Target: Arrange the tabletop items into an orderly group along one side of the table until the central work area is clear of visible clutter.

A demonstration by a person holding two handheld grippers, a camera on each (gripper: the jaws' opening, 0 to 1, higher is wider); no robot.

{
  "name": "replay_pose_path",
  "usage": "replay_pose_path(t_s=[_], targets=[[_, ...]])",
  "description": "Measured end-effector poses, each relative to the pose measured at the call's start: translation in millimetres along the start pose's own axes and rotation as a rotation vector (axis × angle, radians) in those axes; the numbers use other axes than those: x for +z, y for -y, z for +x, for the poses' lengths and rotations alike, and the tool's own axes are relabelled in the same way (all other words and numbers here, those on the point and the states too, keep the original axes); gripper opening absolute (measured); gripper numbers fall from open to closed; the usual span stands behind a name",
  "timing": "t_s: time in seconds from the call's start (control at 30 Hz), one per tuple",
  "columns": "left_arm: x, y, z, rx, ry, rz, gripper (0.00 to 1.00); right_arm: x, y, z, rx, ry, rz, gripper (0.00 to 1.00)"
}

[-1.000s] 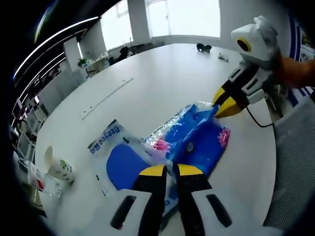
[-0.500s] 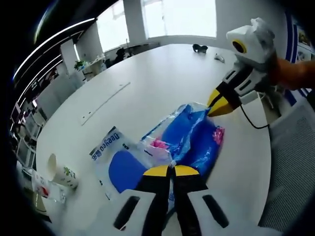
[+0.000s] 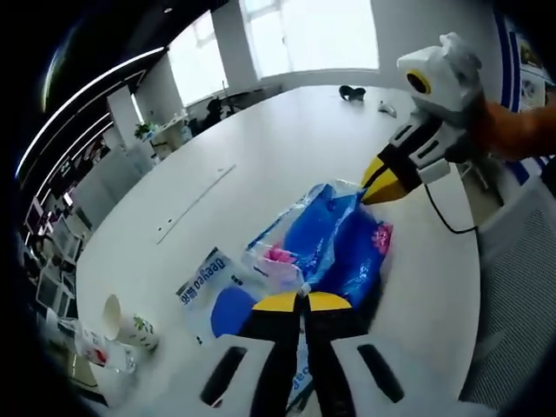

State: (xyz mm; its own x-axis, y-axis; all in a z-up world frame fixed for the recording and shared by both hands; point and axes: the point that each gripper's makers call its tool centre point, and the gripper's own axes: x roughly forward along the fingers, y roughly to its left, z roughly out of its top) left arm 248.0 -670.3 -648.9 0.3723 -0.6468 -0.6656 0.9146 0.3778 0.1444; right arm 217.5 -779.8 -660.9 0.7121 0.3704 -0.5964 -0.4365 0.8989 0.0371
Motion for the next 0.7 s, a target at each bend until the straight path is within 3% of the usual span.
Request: replay_pose_path(t_s=[0.27, 0.7], targets=[[17.1, 1.0, -2.5, 0.026, 0.042, 0.009, 0.0, 10.1, 9.2, -10.1, -0.02, 0.062, -0.022, 0.0], [38.1, 6.0, 3.1, 0.056, 0.1, -0.003, 0.0, 22.0, 29.1, -25.2, -0.053, 0.103, -0.058, 0.0]])
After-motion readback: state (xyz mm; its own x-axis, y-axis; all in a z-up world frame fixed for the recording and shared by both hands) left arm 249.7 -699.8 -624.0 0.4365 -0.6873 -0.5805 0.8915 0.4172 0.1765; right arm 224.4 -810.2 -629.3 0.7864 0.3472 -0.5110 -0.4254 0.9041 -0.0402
